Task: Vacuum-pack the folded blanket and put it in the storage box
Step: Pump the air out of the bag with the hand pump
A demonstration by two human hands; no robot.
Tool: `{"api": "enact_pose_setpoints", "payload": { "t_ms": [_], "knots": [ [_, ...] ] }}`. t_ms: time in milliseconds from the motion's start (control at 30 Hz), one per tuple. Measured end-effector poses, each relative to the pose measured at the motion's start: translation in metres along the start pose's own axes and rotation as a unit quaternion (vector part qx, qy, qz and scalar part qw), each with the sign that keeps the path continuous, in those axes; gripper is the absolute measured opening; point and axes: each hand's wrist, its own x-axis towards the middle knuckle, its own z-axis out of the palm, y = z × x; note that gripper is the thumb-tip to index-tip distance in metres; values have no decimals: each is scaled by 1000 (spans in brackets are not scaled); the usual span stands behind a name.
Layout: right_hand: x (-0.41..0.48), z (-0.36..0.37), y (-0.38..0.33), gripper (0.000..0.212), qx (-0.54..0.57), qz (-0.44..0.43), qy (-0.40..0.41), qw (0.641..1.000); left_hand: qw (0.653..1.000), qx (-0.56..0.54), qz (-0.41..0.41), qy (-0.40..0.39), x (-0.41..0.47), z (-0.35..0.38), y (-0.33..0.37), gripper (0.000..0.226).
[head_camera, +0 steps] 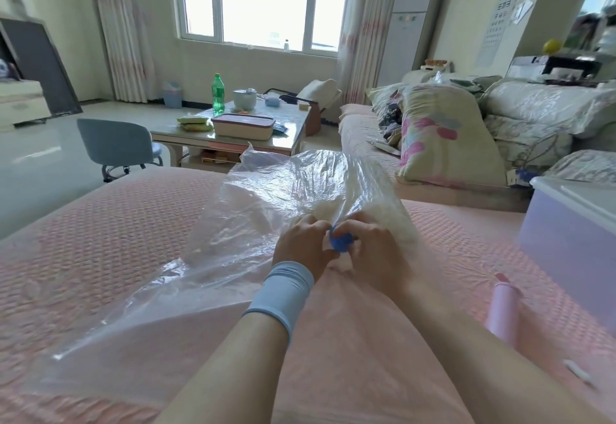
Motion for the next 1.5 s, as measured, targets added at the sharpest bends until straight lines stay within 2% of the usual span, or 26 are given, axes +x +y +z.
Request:
{"api": "enact_pose_setpoints", "payload": {
  "t_ms": [67,133,200,300,400,467,567,667,800,900,967,1067,1167,1233,1333,1400,1500],
  "knots": [
    [-1,1,-2,39,5,21,26,999,1000,-5,0,8,0,-1,-1,45],
    [0,3,-2,36,-17,88,50,995,1000,-8,7,16,-1,-1,0,53],
    [2,3,-1,29,-55,124,36,990,1000,2,14,14,-1,-1,1,56],
    [1,2,-1,19,-33,89,12,995,1000,9,10,15,-2,-2,-1,47],
    [-4,-1,-3,41,3,36,-2,999,1000,8,12,16,-1,-2,-2,45],
    [-5,0,-5,42,7,64,9,998,1000,9,12,21,-1,-2,-1,46],
    [-2,5,-4,30,-37,136,20,990,999,19,8,26,-1,0,0,44],
    [-2,4,-4,23,-45,106,-3,993,999,26,5,22,-2,1,-2,46],
    [-5,3,-8,44,-12,34,-7,999,999,27,2,21,-2,1,-3,47],
    [-3,9,-7,37,-32,103,30,994,999,26,-3,26,-2,2,-4,47],
    [0,11,-5,32,-59,145,24,987,999,25,-5,24,-2,3,-4,48],
    [2,12,-8,18,-48,127,10,991,999,40,-6,16,-4,2,-5,48],
    [0,14,-14,32,-28,58,-10,998,999,45,-12,10,-6,2,-9,45],
    [0,14,-16,44,-22,43,-4,999,999,43,-14,11,-6,1,-11,44],
    [0,15,-13,42,2,82,15,997,999,42,-14,7,-5,0,-9,47],
    [0,17,-10,37,-20,127,20,991,999,45,-17,3,-4,1,-8,46],
    [1,15,-6,27,-53,153,-9,987,998,57,-21,0,-4,3,-10,44]
  ]
}}
